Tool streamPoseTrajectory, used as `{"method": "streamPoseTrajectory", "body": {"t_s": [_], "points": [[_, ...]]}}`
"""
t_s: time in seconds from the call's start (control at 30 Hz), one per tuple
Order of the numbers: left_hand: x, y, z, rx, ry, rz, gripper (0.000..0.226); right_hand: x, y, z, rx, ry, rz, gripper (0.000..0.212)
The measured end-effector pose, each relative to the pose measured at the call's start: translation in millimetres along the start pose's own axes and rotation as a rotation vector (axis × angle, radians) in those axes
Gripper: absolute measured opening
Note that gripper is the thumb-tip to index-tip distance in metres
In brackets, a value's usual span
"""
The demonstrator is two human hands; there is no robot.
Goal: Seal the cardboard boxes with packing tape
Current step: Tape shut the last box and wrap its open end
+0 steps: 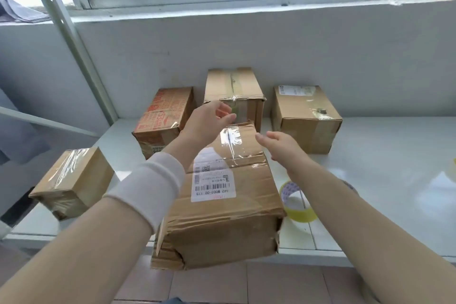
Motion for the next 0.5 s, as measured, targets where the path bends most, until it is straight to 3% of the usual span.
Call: {"method": "streamPoseTrajectory", "body": {"t_s": [0.17, 0.27, 0.37, 0.5], "points": [[-67.5, 22.9, 35.0, -0.230, -0.128, 0.099, 0.048, 0.7, 21.0, 36.3, -0.125, 0.207, -0.033, 0.076], [-78.9, 34.9, 43.5, -0.345, -0.109, 0.132, 0.045, 6.1, 31.6, 50.9, -0.165, 0.242, -0.009, 0.068], [-88.5, 39.9, 48.6, -0.350, -0.137, 0.083, 0.043, 15.7, 38.1, 64.4, -0.158, 0.246, 0.034, 0.079], [-92.5, 43.4, 52.3, -0.282, -0.140, 0.072, 0.033, 19.5, 41.0, 70.3, -0.154, 0.194, 0.065, 0.049]]}}
Point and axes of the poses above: each hand's wrist, its own z-axis towards the middle knuckle, its own y-axis out of the palm, x = y × z, the point moved 5 cm from there along z, towards the middle knuckle, and after that the axes turned 10 degrees about y, right-handed, at the moved point
